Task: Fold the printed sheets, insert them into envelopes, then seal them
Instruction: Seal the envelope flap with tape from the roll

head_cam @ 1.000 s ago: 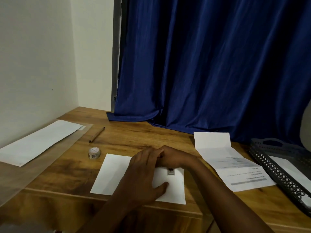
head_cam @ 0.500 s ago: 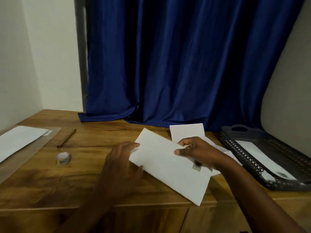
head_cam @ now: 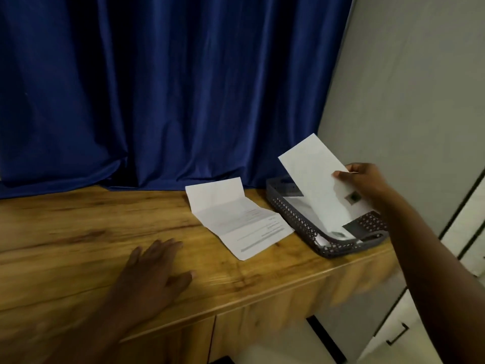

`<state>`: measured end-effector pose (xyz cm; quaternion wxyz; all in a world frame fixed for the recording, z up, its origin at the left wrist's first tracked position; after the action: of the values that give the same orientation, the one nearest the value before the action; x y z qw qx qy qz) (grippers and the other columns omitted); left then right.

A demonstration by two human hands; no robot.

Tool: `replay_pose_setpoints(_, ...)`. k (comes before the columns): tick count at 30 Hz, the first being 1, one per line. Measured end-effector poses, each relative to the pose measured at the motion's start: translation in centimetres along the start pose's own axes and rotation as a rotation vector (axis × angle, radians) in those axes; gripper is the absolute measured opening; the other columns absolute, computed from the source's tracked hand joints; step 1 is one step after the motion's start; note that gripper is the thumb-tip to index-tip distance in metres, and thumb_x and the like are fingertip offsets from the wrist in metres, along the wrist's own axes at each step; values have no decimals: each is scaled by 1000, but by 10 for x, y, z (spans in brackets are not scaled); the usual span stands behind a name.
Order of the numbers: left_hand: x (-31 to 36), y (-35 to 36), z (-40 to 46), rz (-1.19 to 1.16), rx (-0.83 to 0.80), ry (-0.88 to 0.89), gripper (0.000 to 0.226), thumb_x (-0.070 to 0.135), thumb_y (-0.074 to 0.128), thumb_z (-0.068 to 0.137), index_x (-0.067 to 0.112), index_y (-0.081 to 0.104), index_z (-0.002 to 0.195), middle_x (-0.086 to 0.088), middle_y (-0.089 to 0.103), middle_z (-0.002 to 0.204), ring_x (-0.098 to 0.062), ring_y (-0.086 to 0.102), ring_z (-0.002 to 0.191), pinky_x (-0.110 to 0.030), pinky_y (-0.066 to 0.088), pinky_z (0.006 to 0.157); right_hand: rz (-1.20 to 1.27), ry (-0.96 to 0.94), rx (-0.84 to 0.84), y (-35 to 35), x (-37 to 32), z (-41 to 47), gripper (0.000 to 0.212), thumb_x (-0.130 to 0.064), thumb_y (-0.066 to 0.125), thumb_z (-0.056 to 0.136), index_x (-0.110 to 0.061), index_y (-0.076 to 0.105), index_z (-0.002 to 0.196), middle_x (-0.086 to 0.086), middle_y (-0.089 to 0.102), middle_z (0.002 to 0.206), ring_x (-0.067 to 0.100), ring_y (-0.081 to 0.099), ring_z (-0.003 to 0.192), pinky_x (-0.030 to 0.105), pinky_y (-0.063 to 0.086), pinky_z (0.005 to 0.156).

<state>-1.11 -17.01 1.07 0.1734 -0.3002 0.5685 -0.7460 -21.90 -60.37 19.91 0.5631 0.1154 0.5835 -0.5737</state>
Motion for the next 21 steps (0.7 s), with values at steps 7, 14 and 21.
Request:
replay_pose_setpoints(7, 3, -8, -5, 26, 2, -2, 101, 86, -2, 66, 44, 26, 154, 16, 13, 168, -8, 5, 155, -38, 2, 126, -254, 209, -142, 30, 64, 23, 32, -31, 76, 89, -3, 68, 104, 16, 72, 89, 27, 68, 58, 28, 50, 48)
replay_pose_setpoints(14, -3, -4, -4, 9, 18, -6, 96, 88, 4, 70, 45, 31, 151, 17, 18, 166, -6, 8, 154, -37, 3, 126, -248, 282, -180, 50, 93, 14, 36, -27, 76, 88, -2, 63, 109, 17, 67, 88, 32, 67, 73, 38, 55, 61)
replay_pose_setpoints(21, -7, 0, -3, -13, 32, 6, 92, 89, 8, 75, 45, 31, 152, 17, 18, 166, -5, 8, 154, -37, 0, 124, -410, -44, -91, 58, 1, -1, 23, -30, 68, 94, -12, 73, 109, 12, 72, 107, 20, 66, 85, 27, 45, 70)
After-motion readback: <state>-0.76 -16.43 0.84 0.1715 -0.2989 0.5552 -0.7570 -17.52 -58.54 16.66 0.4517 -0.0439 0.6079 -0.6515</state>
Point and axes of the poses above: each hand's wrist, its own z-axis towards the middle knuckle, its own y-axis out of the palm, x = y × z, the point moved 10 cm from there along z, towards the middle knuckle
